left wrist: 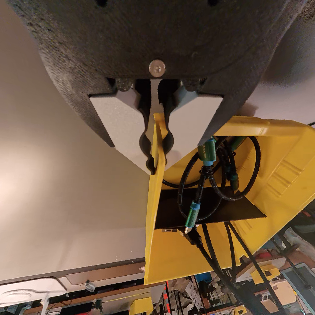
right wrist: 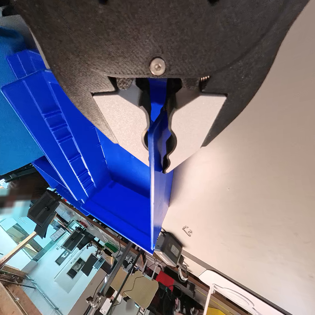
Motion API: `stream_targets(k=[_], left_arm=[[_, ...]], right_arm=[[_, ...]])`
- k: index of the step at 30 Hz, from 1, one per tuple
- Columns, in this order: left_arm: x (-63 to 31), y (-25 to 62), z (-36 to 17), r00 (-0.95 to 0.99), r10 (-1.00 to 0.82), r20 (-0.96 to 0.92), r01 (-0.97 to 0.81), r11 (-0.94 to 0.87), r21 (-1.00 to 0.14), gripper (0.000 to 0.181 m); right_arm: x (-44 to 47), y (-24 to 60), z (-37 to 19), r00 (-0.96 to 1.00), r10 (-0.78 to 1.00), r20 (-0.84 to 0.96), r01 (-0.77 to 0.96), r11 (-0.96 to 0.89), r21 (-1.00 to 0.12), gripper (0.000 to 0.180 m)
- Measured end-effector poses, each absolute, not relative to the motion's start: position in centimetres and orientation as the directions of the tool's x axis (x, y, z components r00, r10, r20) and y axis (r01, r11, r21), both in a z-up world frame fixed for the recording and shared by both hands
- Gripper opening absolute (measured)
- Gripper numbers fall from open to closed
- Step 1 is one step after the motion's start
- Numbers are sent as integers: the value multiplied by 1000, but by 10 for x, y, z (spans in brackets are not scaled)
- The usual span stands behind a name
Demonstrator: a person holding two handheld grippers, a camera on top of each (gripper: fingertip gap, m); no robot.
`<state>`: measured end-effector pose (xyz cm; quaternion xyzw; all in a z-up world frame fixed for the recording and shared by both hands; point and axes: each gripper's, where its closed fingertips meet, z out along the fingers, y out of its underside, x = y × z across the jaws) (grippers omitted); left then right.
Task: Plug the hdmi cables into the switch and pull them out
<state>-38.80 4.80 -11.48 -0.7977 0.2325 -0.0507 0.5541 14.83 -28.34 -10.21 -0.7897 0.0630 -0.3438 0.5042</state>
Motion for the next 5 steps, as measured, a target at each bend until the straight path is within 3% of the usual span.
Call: stream_targets(k=[5], left_arm=[[-397,63,-115,891,-419,-172,-311,-291,-905,6]], right_arm=[[158,-280,-102,748,-452,485,249,-486,-838,7]])
